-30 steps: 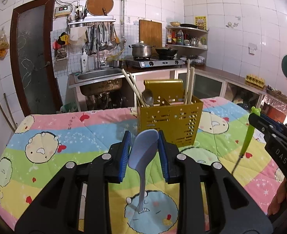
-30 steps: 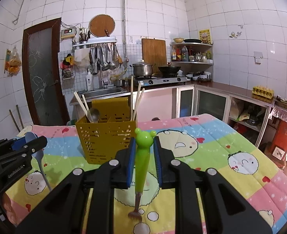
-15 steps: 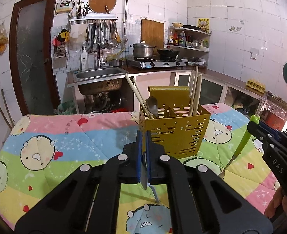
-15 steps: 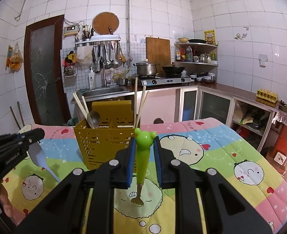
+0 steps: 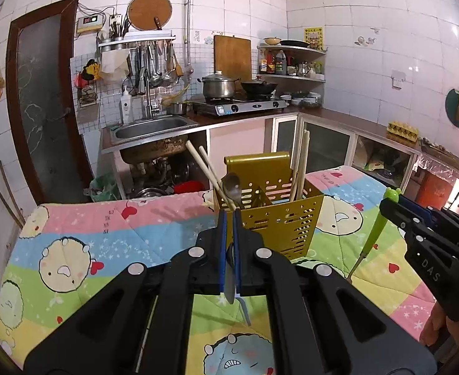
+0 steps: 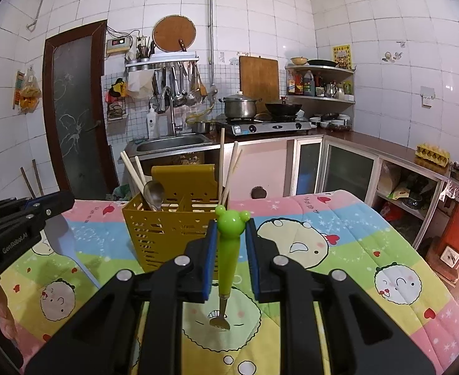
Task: Organize utensils
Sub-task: 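Lift the fork and blue spoon and carry both over the yellow holder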
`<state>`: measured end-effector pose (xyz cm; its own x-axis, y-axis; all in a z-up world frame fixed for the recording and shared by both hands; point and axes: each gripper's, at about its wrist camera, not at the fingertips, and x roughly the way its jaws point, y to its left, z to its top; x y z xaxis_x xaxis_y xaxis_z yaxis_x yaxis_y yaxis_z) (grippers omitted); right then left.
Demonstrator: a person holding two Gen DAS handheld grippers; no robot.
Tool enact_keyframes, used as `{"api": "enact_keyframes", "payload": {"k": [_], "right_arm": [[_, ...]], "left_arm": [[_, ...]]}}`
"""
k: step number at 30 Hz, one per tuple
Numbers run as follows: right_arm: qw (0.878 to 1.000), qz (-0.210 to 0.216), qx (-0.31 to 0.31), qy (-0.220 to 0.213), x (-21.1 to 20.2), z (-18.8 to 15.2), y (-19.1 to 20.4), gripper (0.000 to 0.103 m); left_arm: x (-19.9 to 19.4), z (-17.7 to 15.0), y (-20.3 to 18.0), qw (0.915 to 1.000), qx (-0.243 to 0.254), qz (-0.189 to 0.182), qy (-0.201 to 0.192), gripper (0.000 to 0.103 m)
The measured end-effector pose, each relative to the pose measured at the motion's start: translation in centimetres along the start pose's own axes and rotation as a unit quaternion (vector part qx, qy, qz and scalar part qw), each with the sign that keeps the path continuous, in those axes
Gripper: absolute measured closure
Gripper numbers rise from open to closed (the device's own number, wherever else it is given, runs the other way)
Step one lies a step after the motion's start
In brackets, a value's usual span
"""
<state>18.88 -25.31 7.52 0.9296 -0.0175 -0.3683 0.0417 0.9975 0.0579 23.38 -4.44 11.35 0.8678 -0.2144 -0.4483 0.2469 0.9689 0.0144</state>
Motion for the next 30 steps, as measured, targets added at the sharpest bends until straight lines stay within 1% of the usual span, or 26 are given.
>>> {"api": "enact_keyframes", "payload": {"k": [5, 12, 16, 22, 26, 29, 30], "right_arm": [[1.0, -0.001, -0.003, 0.001, -0.3, 1.0, -0.2, 0.084], [1.0, 0.0, 0.003, -0.007, -0.9, 4.7, -0.9, 0.084], [1.0, 0.004, -0.003, -0.022, -0.7, 7.7, -0.7, 0.084], [0.998, 0.012, 0.005, -0.056, 0.2, 12.3, -0.4, 0.084], [0.998, 0.017, 0.005, -0.064, 1.9, 14.4, 0.0, 0.084], [0.998, 0.023, 0.008, -0.06, 3.6, 14.9, 0.1, 0.084], [0.998, 0.025, 0.008, -0.057, 4.5, 14.8, 0.1, 0.084]], "left_arm": [[-0.6, 1.2, -0.2, 1.0, 0.006, 0.0, -0.006, 0.101], [-1.8, 4.6, -0.1, 0.9993, 0.009, 0.008, -0.036, 0.101], [-2.6, 7.6, -0.3, 0.9979, 0.0, 0.006, -0.064, 0.101], [-3.6, 12.3, -1.3, 0.9929, 0.001, 0.006, -0.118, 0.101], [-2.5, 14.3, -1.9, 0.9914, 0.007, 0.007, -0.13, 0.101], [-0.5, 14.7, -1.9, 0.9925, 0.008, 0.006, -0.122, 0.101], [0.6, 14.5, -1.8, 0.9935, 0.009, 0.006, -0.113, 0.101]]}}
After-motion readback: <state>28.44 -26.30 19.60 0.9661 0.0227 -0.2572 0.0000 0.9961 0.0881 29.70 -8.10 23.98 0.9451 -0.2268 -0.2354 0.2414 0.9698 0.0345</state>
